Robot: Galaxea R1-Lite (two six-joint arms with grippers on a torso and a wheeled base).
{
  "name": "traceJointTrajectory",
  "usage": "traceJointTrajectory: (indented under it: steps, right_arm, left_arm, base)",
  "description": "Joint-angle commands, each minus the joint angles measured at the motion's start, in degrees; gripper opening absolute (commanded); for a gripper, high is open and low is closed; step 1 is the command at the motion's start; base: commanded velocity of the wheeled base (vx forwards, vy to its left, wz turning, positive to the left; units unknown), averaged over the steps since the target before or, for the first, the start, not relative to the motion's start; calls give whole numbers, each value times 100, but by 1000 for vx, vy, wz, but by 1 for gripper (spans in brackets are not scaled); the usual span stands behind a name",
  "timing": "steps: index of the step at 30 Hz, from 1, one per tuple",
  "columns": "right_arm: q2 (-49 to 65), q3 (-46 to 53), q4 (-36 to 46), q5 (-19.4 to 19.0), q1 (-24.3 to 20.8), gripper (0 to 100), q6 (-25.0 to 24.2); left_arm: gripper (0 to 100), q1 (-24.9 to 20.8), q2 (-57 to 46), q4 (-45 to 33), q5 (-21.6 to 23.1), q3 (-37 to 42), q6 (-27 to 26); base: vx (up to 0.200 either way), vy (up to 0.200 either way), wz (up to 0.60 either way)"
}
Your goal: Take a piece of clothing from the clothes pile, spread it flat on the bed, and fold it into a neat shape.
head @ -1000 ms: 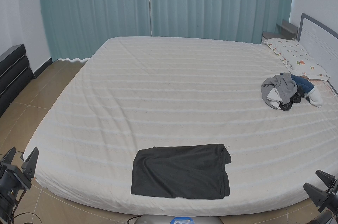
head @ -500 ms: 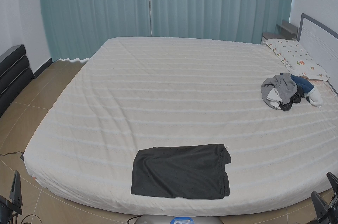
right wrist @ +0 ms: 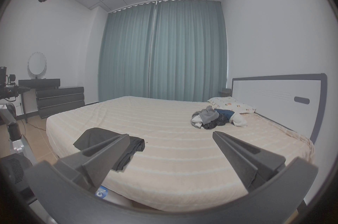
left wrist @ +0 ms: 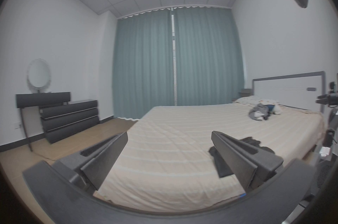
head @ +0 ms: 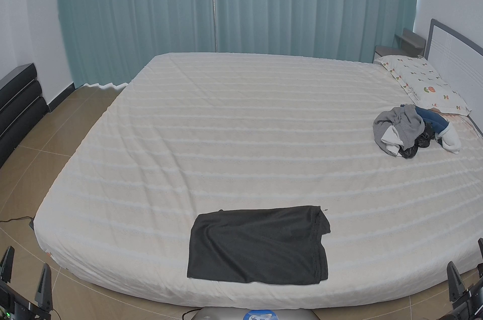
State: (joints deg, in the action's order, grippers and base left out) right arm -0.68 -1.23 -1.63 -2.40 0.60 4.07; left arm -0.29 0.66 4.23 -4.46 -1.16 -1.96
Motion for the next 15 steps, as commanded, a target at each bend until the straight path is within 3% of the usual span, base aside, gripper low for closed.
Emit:
traceJointTrajectory:
  steps: [1,5,9,11,13,15]
  right_arm:
    - [59,97,251,91,2,100,-205]
    - [59,123,181,108,2,100,-346]
    - [59,123,172,73,2,100,-363]
    - [68,123,172,64,-7,100,-372]
    - [68,123,172,64,-7,100,-407]
    - [68,123,172,64,-7,100,-416]
  left_arm:
    - [100,3,-22,-54,780,116,29]
    - [100,3,-13,-80,1237,116,187]
    - [100,3,-13,-80,1316,116,196]
    - [100,3,-13,-80,1009,116,231]
    - [100,3,-22,-414,367,116,170]
    - [100,3,-31,-502,349,116,258]
  base:
    - [0,0,0]
    - [0,0,0]
    - [0,0,0]
    - [0,0,0]
    - [0,0,0]
    - [0,0,0]
